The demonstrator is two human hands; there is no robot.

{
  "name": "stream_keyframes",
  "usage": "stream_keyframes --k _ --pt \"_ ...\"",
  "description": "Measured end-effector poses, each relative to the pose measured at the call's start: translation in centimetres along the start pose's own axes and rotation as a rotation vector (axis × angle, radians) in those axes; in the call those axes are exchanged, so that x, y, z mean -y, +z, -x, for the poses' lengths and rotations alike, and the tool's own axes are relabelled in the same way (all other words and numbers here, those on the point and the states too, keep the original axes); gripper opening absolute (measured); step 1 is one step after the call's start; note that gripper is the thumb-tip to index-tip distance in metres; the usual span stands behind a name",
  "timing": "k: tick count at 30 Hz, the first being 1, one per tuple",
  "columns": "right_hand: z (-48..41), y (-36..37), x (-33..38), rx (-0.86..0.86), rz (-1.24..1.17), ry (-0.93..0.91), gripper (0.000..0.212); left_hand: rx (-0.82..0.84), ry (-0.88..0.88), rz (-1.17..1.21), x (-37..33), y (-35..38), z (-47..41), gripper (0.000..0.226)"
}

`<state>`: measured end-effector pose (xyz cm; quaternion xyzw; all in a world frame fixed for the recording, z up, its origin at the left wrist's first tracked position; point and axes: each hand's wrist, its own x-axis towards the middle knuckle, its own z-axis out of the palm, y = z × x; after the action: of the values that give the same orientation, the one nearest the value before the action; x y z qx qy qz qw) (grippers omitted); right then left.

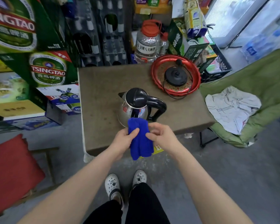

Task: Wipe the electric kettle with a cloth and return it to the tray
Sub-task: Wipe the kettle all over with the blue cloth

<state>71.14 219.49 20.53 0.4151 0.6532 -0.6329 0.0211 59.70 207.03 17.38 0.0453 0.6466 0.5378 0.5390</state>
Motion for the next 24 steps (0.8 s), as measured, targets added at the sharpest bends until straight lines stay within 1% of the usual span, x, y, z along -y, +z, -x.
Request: stream_keyframes --k 2,3,4,5,6,7,8,9,10,11,12,13,17,20,22,24 --pt "-0.9 -1.5 -0.1 -0.268 0.176 -0.040 0.028 -0.073 0.018 -0.080 0.5 -1.5 0.3 0.027" --pt "-1.5 -2.5 0.0 -0.392 0.250 -0.077 0.033 -0.125 0.029 -0.139 0.8 -2.3 0.4 0.028" --pt "-2.4 -3.7 0.0 -0.471 0.303 -0.106 0.043 -0.178 0.044 -0.192 1.0 -3.1 0.4 0.029" --pt "-3.5 -5.0 -0.1 -0.494 0.326 -0.115 0.058 -0.218 0.044 -0.219 1.1 -3.9 0.4 0.032" --pt "-4.8 -6.1 -0.2 -0.458 0.326 -0.109 0.074 -0.241 0.038 -0.220 1.1 -4.5 0.5 0.035" --pt "-6.2 -6.9 -0.2 -0.385 0.336 -0.103 0.085 -0.258 0.017 -0.207 1.1 -5.1 0.4 0.037" --pt "-7.5 -7.4 -0.2 -0.300 0.372 -0.110 0.089 -0.276 -0.006 -0.186 1.3 -5.6 0.3 0.037" --pt "-8.7 -7.7 -0.3 -0.222 0.407 -0.141 0.085 -0.302 -0.024 -0.171 1.4 -5.8 0.2 0.033" --pt "-9.8 -7.8 -0.4 -0.169 0.423 -0.197 0.072 -0.331 -0.028 -0.152 1.6 -6.0 -0.1 0.024" --pt "-10.7 -7.7 -0.6 -0.151 0.422 -0.248 0.057 -0.367 -0.031 -0.134 1.8 -6.1 -0.3 0.014" --pt "-11.4 -7.5 -0.6 -0.150 0.394 -0.284 0.047 -0.412 -0.031 -0.113 1.9 -6.1 -0.4 0.009" --pt "-11.8 -7.3 -0.5 -0.149 0.345 -0.308 0.043 -0.459 -0.036 -0.102 1.9 -6.2 -0.6 0.008" --pt "-12.1 -4.5 2.3 -0.110 0.213 -0.415 0.046 -0.594 -0.013 -0.071 0.7 -5.9 -0.4 0.007" --pt "-10.9 -2.3 6.4 -0.142 0.136 -0.455 0.031 -0.666 0.107 -0.024 -2.4 -5.1 0.8 0.015" --pt "-9.4 -2.1 9.3 -0.223 0.155 -0.512 0.025 -0.674 0.242 -0.127 -5.1 -4.5 1.8 0.021" --pt "-7.6 -2.7 12.3 -0.309 0.167 -0.573 0.026 -0.693 0.418 -0.303 -7.7 -4.3 1.9 0.034"
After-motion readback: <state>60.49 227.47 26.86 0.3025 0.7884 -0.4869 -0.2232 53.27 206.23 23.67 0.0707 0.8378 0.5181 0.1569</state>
